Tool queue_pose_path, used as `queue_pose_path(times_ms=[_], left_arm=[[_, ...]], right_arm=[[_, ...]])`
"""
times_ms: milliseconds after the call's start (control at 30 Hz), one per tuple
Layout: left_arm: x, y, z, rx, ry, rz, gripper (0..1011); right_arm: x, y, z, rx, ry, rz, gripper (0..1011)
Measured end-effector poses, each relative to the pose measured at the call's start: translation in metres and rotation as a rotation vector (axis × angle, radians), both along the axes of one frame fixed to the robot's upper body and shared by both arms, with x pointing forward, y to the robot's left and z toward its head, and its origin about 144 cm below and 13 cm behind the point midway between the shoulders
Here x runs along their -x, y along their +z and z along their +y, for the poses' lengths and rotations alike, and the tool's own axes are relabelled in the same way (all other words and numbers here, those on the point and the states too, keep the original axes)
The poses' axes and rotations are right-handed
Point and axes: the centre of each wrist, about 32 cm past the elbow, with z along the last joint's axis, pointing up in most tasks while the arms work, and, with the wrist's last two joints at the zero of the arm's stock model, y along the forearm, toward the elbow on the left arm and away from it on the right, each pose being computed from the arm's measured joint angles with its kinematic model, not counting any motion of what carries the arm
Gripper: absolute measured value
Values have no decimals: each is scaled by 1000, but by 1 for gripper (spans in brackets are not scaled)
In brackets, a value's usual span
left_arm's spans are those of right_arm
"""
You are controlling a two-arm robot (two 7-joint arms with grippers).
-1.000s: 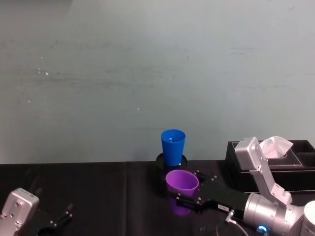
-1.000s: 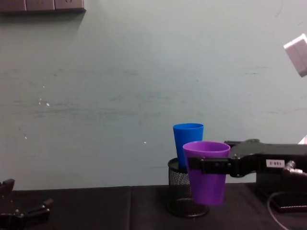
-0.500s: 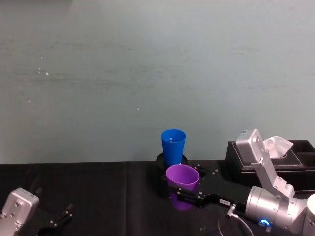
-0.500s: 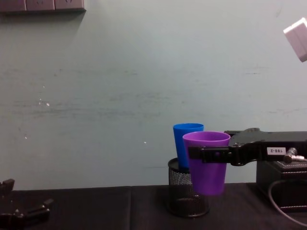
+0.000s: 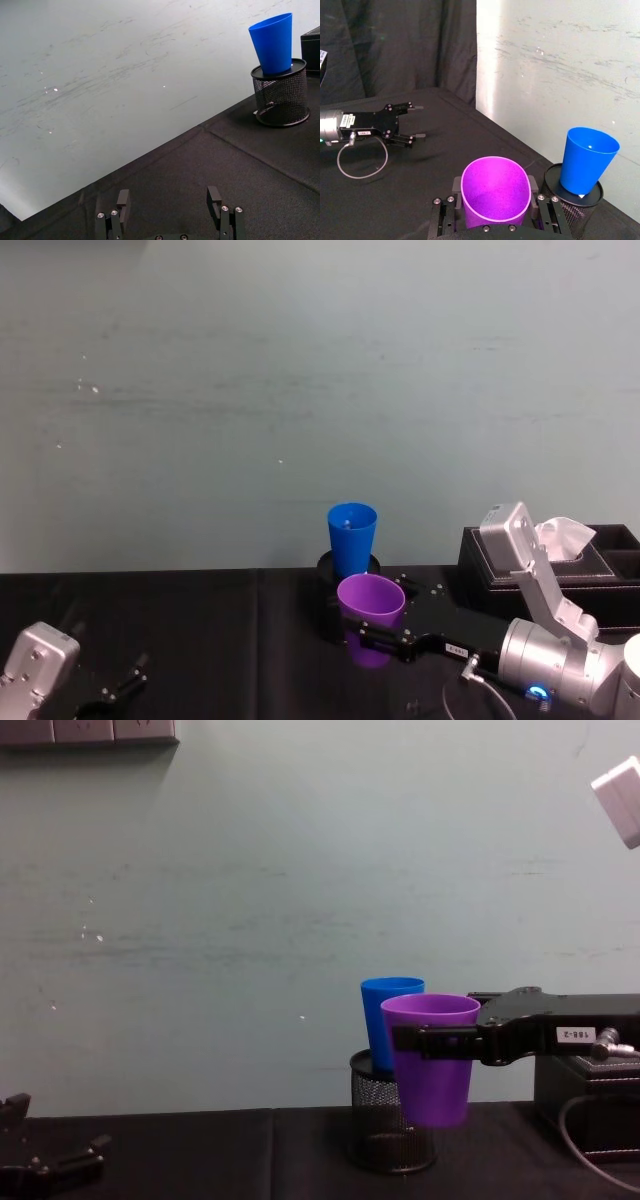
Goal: Pick up one cup with a gripper and tap it against the other cup.
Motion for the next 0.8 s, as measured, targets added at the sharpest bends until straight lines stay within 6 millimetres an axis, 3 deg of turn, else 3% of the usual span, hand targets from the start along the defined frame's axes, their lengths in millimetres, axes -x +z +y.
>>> queue_pose_path(times_ms=[800], left_arm=[[0, 0, 0, 0, 0, 0, 1000]], right_arm=[[0, 0, 0, -1, 0, 2, 733]])
